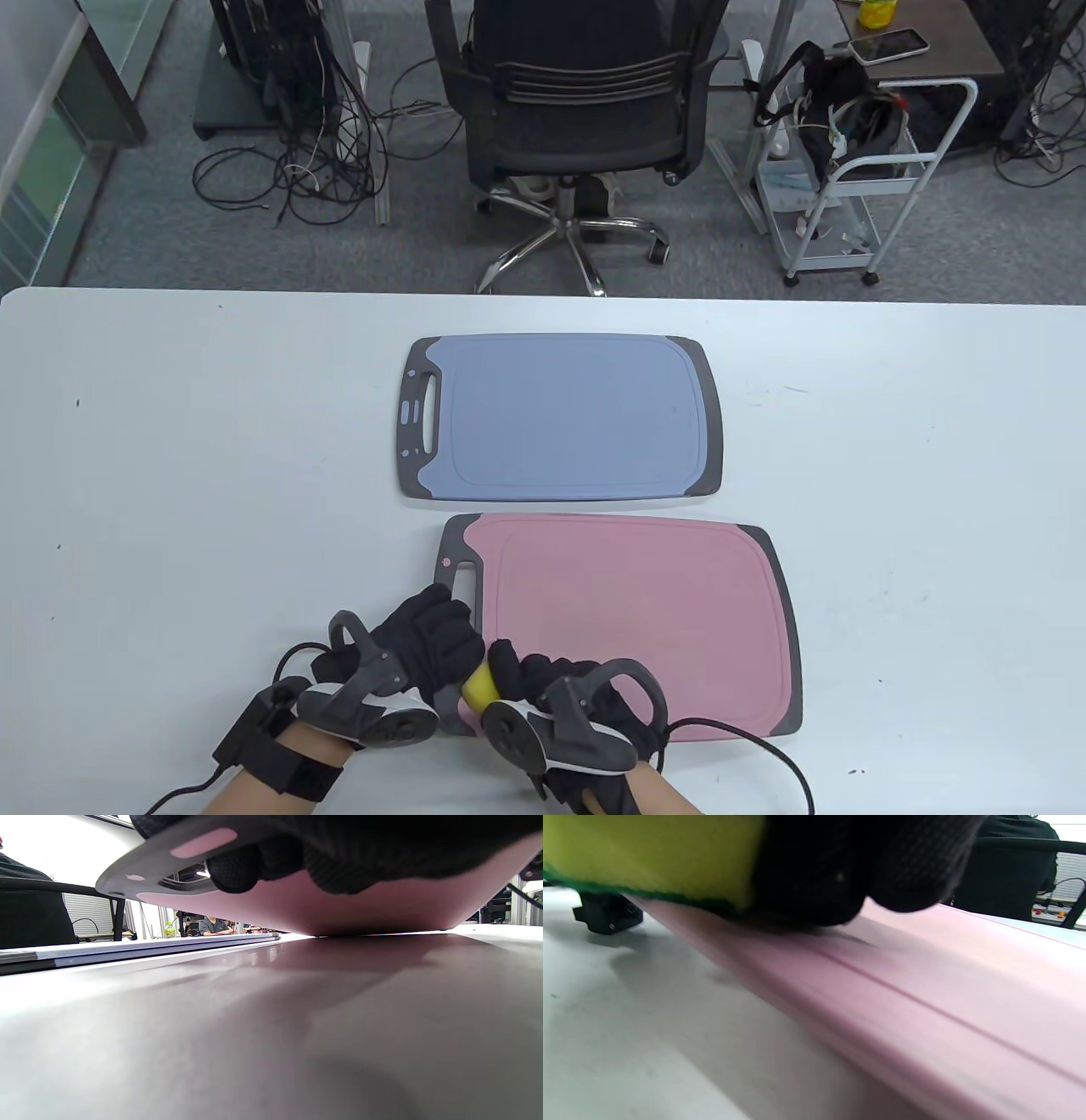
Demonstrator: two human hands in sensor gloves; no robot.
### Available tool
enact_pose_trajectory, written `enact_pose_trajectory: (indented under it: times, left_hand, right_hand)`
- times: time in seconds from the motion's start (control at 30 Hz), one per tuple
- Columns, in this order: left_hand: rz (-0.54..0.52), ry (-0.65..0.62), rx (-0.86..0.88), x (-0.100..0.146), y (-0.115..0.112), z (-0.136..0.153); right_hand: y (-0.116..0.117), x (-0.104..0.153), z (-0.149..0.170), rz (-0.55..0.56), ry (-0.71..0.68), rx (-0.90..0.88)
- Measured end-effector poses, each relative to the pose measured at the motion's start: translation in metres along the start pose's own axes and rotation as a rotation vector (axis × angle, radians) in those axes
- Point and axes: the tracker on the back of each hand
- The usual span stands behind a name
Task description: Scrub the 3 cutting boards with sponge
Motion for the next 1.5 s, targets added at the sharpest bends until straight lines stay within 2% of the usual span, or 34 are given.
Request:
enact_pose_trajectory:
  times: [0.1,0.17,0.2,0.27,0.33,0.37,0.43,0.47,0.57,0.63,0.73,0.77,0.83,0.93,1.03,1.13,1.27,1.37,1.43,1.47,1.5]
  left_hand:
    - [0.008,0.000,-0.003,-0.001,0.000,0.000]
    - [0.016,0.001,-0.007,-0.002,-0.001,-0.001]
    - [0.024,0.000,-0.013,-0.003,-0.001,-0.001]
    - [0.031,0.000,-0.016,-0.004,-0.001,-0.002]
    - [0.036,0.002,-0.017,-0.004,-0.001,-0.002]
    - [0.037,0.002,-0.019,-0.004,-0.001,-0.002]
    - [0.036,0.002,-0.025,-0.004,-0.001,-0.002]
    - [0.035,0.001,-0.028,-0.005,-0.001,-0.003]
    - [0.040,0.006,-0.074,-0.007,-0.001,-0.005]
    - [0.044,0.011,-0.085,-0.008,-0.001,-0.005]
    - [0.042,0.028,-0.087,-0.006,-0.001,-0.002]
    - [0.036,0.036,-0.090,-0.005,0.000,-0.001]
    - [0.027,0.056,-0.082,-0.002,0.000,0.003]
    - [0.035,0.090,-0.067,-0.002,0.000,0.008]
    - [0.044,0.090,-0.061,-0.002,-0.001,0.010]
    - [0.062,0.093,-0.084,-0.003,-0.001,0.009]
    - [0.069,0.103,-0.116,-0.002,0.000,0.009]
    - [0.052,0.040,-0.201,0.001,0.000,0.004]
    - [-0.052,0.031,-0.355,0.003,0.003,-0.004]
    - [-0.152,0.025,-0.402,0.005,0.006,-0.006]
    - [-0.176,-0.001,-0.426,0.006,0.013,-0.006]
  right_hand:
    - [0.013,0.026,0.060,-0.038,0.194,-0.026]
    - [0.025,0.054,0.112,-0.050,0.362,-0.045]
    - [0.034,0.074,0.147,-0.061,0.498,-0.072]
    - [0.043,0.100,0.190,-0.075,0.688,-0.100]
    - [0.047,0.117,0.216,-0.129,0.803,-0.126]
    - [0.048,0.118,0.217,-0.131,0.808,-0.135]
    - [0.044,0.103,0.198,-0.108,0.754,-0.065]
    - [0.041,0.095,0.186,-0.101,0.676,-0.038]
    - [0.026,0.050,0.112,-0.019,0.379,-0.080]
    - [0.012,0.021,0.046,0.028,0.180,-0.090]
    - [-0.001,-0.003,-0.022,0.075,-0.002,0.011]
    - [-0.004,-0.008,-0.035,0.084,-0.033,0.043]
    - [-0.004,-0.009,-0.035,0.066,-0.017,0.073]
    - [0.005,0.006,0.002,0.051,0.057,0.013]
    - [0.020,0.038,0.064,0.017,0.195,0.025]
    - [0.039,0.081,0.148,-0.024,0.443,-0.024]
    - [0.054,0.123,0.217,-0.075,0.635,-0.048]
    - [0.056,0.140,0.243,-0.067,0.715,-0.079]
    - [0.056,0.147,0.255,-0.076,0.718,-0.018]
    - [0.056,0.150,0.260,-0.051,0.728,-0.020]
    - [0.056,0.151,0.262,-0.032,0.734,-0.042]
Point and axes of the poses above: the tracker on the back of each hand, its own z axis roughly to the little-finger side, its own x axis roughly from the fingertips to the wrist, y = z × x
